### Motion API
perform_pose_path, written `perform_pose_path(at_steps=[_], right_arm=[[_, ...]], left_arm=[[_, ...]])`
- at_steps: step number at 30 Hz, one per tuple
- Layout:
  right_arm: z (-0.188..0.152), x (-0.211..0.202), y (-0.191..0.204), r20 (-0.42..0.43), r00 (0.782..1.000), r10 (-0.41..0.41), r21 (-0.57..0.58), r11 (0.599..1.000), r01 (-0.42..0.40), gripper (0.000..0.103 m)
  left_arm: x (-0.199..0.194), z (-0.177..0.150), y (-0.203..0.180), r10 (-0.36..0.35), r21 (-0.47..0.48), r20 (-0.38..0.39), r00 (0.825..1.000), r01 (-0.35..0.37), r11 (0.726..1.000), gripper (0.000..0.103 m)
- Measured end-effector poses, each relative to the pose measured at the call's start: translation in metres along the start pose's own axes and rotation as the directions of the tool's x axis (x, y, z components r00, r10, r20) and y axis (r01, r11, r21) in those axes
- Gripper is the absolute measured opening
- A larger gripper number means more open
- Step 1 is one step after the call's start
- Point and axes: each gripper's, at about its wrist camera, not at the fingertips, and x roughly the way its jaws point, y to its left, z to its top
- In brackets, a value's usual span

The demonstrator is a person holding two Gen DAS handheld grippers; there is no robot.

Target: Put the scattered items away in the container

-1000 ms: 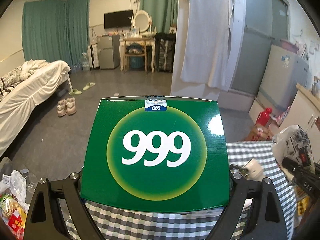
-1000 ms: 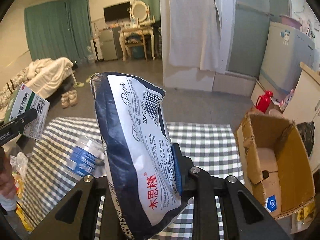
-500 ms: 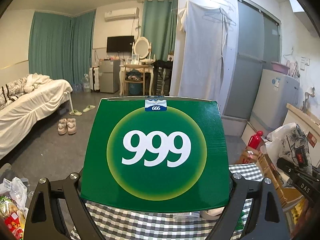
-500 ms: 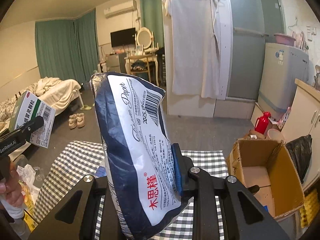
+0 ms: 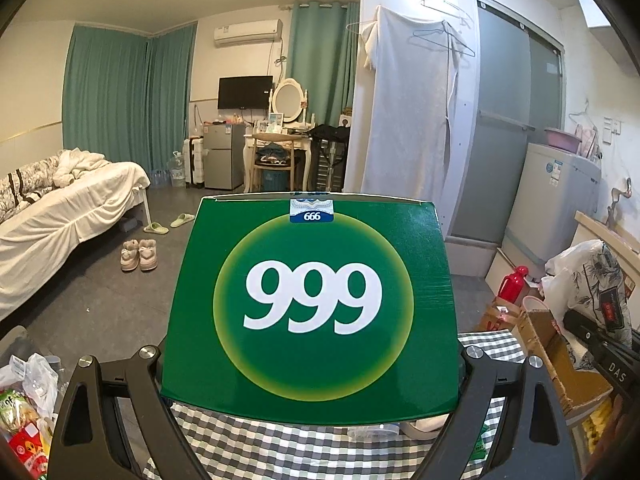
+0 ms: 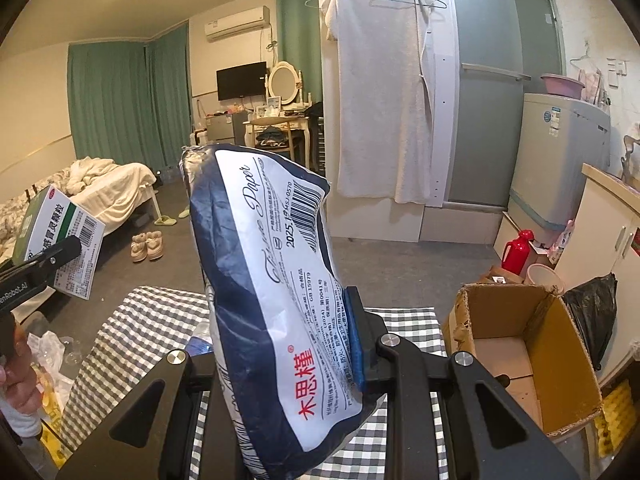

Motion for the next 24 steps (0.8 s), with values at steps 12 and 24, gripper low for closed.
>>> perform_pose_path(at_steps=[12, 24], right_arm=[[-0.001, -0.012, -0.027, 0.01, 0.997, -0.075, 0.026, 0.997, 0.074, 0.023], [-0.004, -0.039, -0.079, 0.016, 0.983, -0.183, 0.078, 0.98, 0.182, 0.023]], left_arm=[[0.0, 0.002, -0.021, -0.04, 0.023, 0.0, 0.999, 0.04, 0.999, 0.093], [0.01, -0.001, -0.08, -0.145, 0.081, -0.018, 0.989, 0.146, 0.986, 0.093]])
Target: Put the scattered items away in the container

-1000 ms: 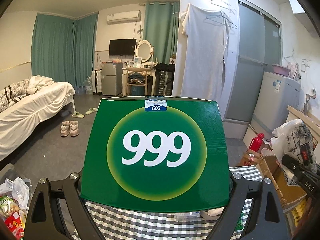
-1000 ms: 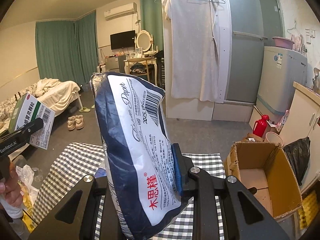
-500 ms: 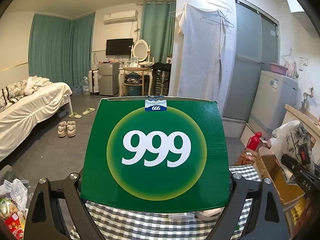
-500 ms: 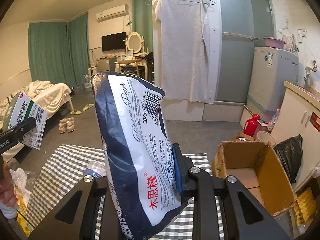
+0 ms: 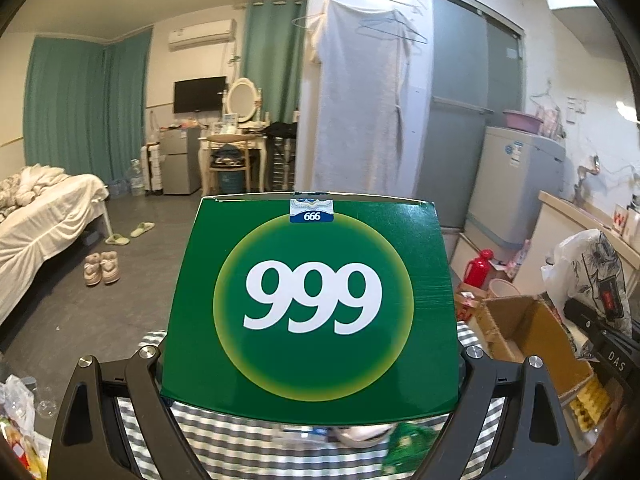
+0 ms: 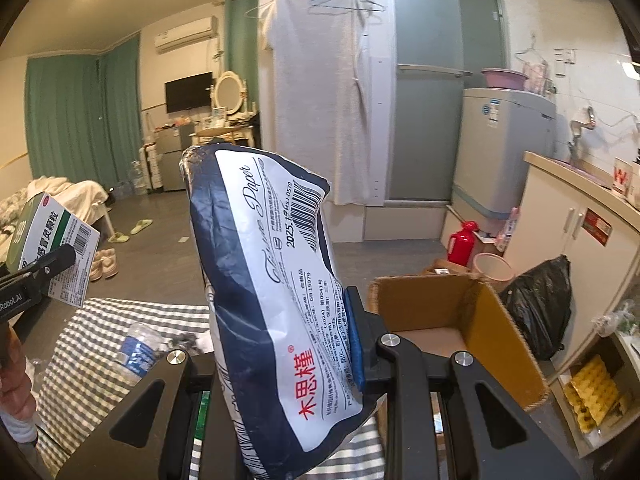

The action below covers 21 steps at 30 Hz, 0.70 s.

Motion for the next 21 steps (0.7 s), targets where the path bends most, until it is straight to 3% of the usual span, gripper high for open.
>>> perform_pose_path(at_steps=[10, 21], right_arm=[[-0.003, -0.016, -0.051, 0.002, 0.996, -0.089, 0.049, 0.995, 0.089, 0.023], [-0.008, -0.026, -0.099, -0.021, 0.983, -0.181, 0.085, 0.98, 0.182, 0.023]], left_arm=[[0.017, 0.005, -0.056, -0.109, 0.044, -0.041, 0.993, 0.111, 0.993, 0.093], [0.029, 0.005, -0.124, -0.212, 0.105, -0.074, 0.975, 0.219, 0.97, 0.093]])
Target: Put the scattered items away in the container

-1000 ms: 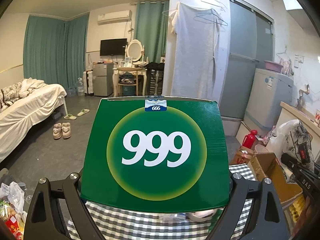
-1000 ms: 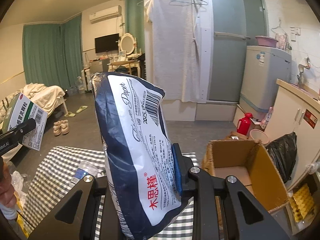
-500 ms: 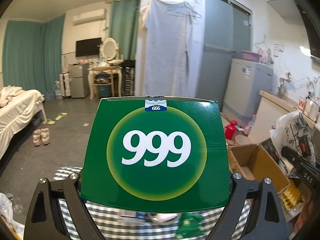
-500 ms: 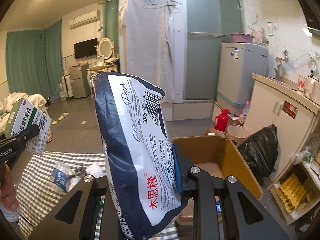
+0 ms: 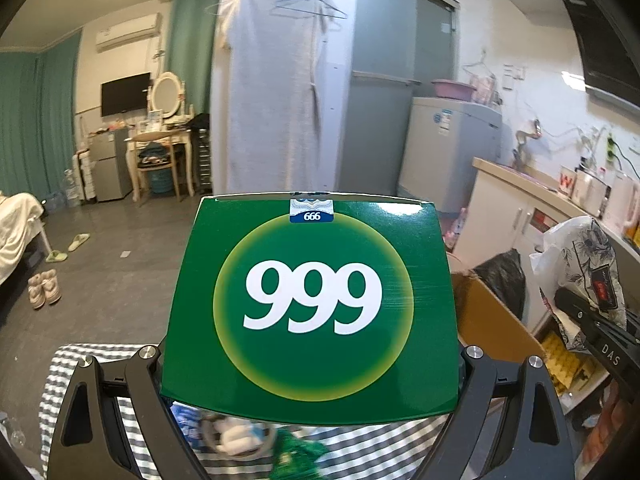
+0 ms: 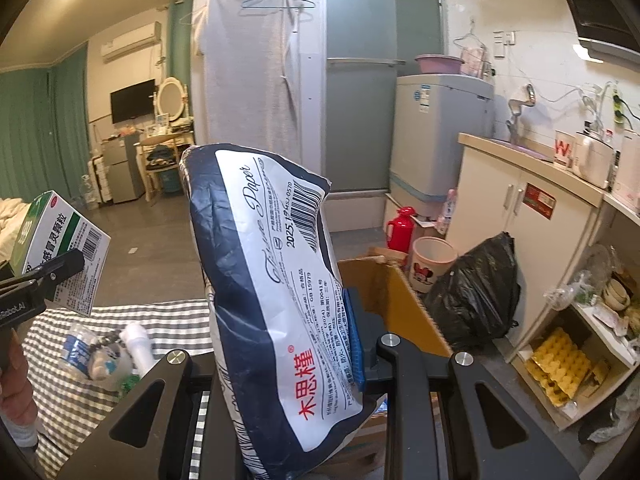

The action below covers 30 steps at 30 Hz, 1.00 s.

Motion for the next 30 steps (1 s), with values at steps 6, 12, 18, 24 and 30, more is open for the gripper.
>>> perform_pose_path(at_steps=[6, 12, 18, 24, 30], right_arm=[[-0.001, 0.001, -0.025, -0.007, 0.999, -0.048, 0.016, 0.999, 0.048, 0.023], [-0.008, 0.006, -0.045, -0.026, 0.996, -0.083, 0.03, 0.996, 0.084, 0.023], [-0.011, 0.015, -0.063, -0.051, 0.994, -0.101, 0.048, 0.994, 0.103, 0.023], [-0.018, 0.023, -0.078, -0.078, 0.991, -0.111, 0.062, 0.991, 0.116, 0.023], [-0.021, 0.034, -0.086, -0.103, 0.989, -0.107, 0.067, 0.991, 0.114, 0.023]], left_arm=[[0.011, 0.004, -0.035, -0.053, 0.038, -0.003, 0.999, 0.053, 0.998, 0.093], [0.024, 0.001, -0.066, -0.078, 0.078, -0.02, 0.997, 0.08, 0.994, 0.093], [0.038, -0.002, -0.092, -0.107, 0.106, -0.046, 0.993, 0.112, 0.988, 0.093], [0.058, -0.007, -0.11, -0.133, 0.118, -0.086, 0.987, 0.142, 0.983, 0.093], [0.073, -0.013, -0.123, -0.157, 0.126, -0.118, 0.981, 0.172, 0.977, 0.093]])
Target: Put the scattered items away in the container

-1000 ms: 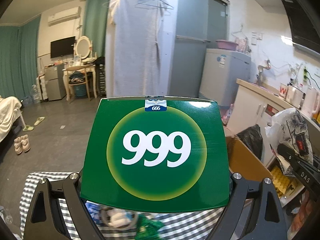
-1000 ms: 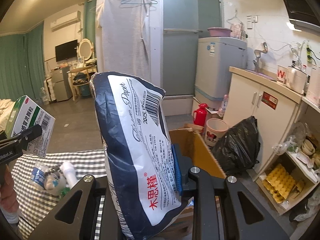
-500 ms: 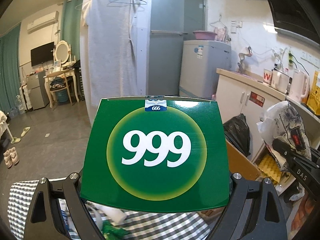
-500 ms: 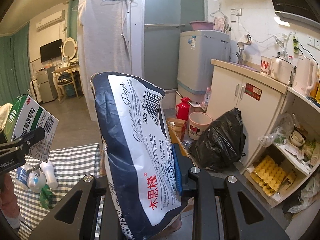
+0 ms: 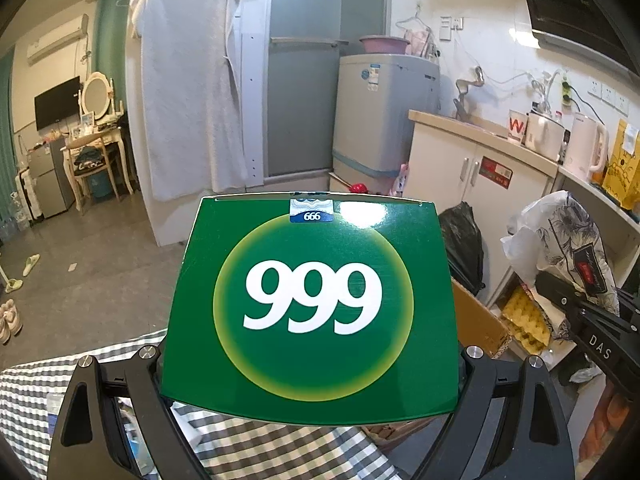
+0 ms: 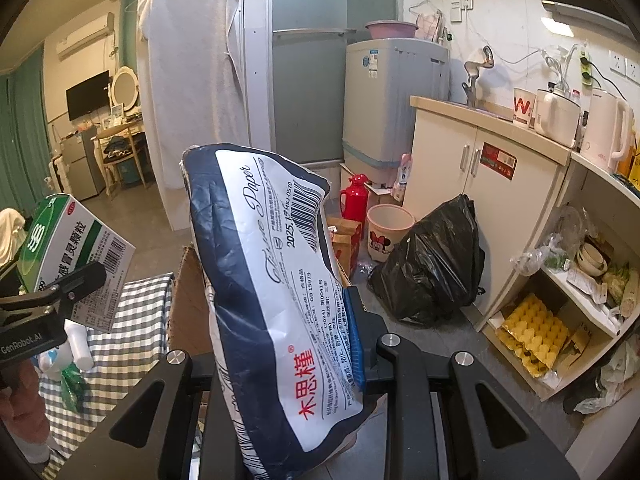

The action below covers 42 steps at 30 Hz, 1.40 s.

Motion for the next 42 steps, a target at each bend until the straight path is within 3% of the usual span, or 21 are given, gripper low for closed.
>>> perform_pose_path(at_steps=[14, 26, 32, 42], right_arm=[[-0.004, 0.062, 0.0, -0.14, 0.99, 0.006, -0.005, 1.0, -0.006, 0.023], [-0.028, 0.133, -0.013, -0.329, 0.944, 0.01, 0.007, 1.0, -0.008, 0.023], [-0.038, 0.151, -0.013, -0.379, 0.925, 0.01, 0.003, 1.0, -0.009, 0.023], [-0.04, 0.156, -0.01, -0.395, 0.919, 0.015, 0.01, 1.0, -0.012, 0.024]], left_arm=[[0.051, 0.004, -0.033, -0.059, 0.049, -0.091, 0.994, 0.064, 0.997, 0.093], [0.122, -0.011, -0.048, -0.089, 0.051, -0.26, 0.961, 0.106, 0.993, 0.093], [0.126, -0.009, -0.057, -0.076, 0.082, -0.256, 0.964, 0.1, 0.992, 0.093], [0.134, -0.006, -0.061, -0.094, 0.065, -0.261, 0.961, 0.114, 0.991, 0.093]])
